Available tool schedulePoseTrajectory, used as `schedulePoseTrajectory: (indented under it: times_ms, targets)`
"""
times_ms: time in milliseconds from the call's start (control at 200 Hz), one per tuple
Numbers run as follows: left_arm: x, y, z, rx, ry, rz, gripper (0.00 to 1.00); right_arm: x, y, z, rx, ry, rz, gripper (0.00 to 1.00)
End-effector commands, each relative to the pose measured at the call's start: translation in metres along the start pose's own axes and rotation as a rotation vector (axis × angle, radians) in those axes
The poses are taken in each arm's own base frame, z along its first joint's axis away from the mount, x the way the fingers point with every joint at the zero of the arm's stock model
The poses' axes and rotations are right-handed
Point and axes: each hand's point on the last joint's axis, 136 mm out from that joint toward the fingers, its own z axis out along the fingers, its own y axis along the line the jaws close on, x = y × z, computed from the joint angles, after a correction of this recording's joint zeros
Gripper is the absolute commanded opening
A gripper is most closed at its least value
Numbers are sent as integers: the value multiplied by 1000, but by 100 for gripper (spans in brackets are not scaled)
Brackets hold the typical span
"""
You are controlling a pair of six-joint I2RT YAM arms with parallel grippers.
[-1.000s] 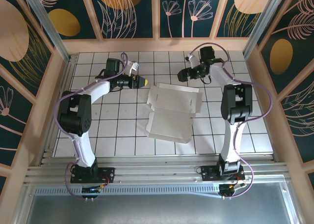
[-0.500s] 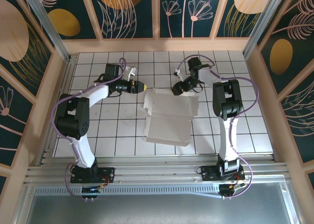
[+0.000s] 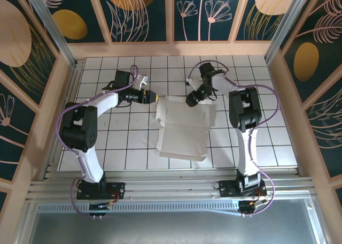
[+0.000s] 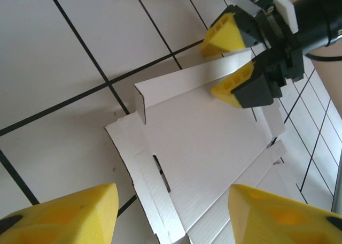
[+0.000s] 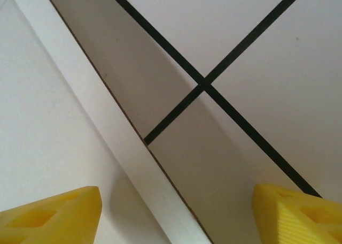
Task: Fold the paper box
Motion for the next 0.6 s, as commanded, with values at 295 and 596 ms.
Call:
schedulePoseTrajectory:
  times_ms: [295,596]
  targets:
    - [3,-4,-6,-14,5,23,57,20,10,6,-1,92,-85,34]
    - [2,-1,-8,-43,-12,7,58,-2,1,-24,231,55,-223,0]
